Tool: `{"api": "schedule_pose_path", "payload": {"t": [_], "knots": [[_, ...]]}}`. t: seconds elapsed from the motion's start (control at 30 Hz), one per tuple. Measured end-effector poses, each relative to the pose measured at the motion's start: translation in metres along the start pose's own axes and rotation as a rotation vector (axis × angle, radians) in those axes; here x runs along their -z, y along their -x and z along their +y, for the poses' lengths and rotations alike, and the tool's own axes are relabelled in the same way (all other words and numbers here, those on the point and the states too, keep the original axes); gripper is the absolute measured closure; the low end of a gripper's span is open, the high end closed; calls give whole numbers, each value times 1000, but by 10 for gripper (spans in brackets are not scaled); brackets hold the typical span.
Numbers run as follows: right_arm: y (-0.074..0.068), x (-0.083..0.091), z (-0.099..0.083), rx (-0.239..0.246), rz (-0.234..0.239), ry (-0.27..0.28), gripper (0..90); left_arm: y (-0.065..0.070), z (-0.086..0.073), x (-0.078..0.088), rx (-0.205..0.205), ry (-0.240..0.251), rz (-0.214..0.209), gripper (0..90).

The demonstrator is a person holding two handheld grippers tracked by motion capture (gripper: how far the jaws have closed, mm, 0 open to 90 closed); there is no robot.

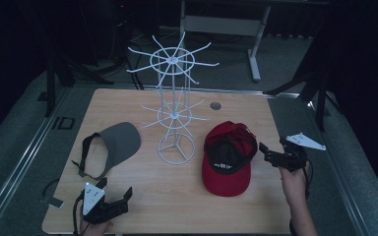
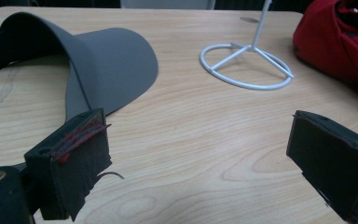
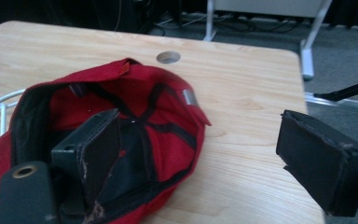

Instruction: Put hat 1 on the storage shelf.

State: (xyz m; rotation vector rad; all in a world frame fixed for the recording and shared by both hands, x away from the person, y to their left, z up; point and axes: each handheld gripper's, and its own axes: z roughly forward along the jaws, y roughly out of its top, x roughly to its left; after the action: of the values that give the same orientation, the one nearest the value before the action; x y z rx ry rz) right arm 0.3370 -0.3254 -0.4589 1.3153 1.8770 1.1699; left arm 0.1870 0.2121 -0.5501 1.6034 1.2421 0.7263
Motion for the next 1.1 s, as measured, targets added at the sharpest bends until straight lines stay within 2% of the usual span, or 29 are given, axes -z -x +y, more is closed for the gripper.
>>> {"api": "schedule_pose_path", "payload": {"t": [0.1, 0.17, 0.27, 0.43, 0.53, 0.6, 0.63, 0.67, 0.73, 0.77, 0.83, 0.93, 1.1], "knots": [[0, -8, 1, 11, 1, -16, 135, 3, 0, -1, -7, -19, -13, 62], [2, -19, 1, -13, 28, -22, 133, 3, 0, -1, 3, -27, -25, 62], [4, -28, 1, -27, 32, -38, 132, 1, 0, -2, 21, -38, -24, 62], [3, -41, 0, -41, 44, -59, 132, 1, 0, -1, 20, -38, -16, 62], [3, -51, 2, -38, 47, -86, 132, 3, 1, -1, -8, -41, -6, 62], [4, -56, 3, -51, 51, -88, 132, 5, 1, 2, -52, -41, -33, 61], [4, -58, 3, -63, 47, -79, 132, 6, 1, 4, -81, -33, -63, 46], [2, -65, 5, -63, 28, -85, 131, 8, 2, 5, -96, -30, -78, 42], [1, -67, 6, -55, 20, -91, 122, 9, 2, 6, -104, -29, -85, 43], [-1, -73, 5, -50, 40, -102, 113, 11, 2, 6, -113, -32, -82, 43], [0, -78, 4, -68, 48, -105, 113, 12, 2, 6, -119, -36, -93, 43], [2, -87, 0, -60, 23, -141, 113, 12, 1, 5, -130, -52, -88, 44], [5, -100, -7, -63, -17, -181, 113, 11, 1, 5, -117, -53, -95, 44]]}}
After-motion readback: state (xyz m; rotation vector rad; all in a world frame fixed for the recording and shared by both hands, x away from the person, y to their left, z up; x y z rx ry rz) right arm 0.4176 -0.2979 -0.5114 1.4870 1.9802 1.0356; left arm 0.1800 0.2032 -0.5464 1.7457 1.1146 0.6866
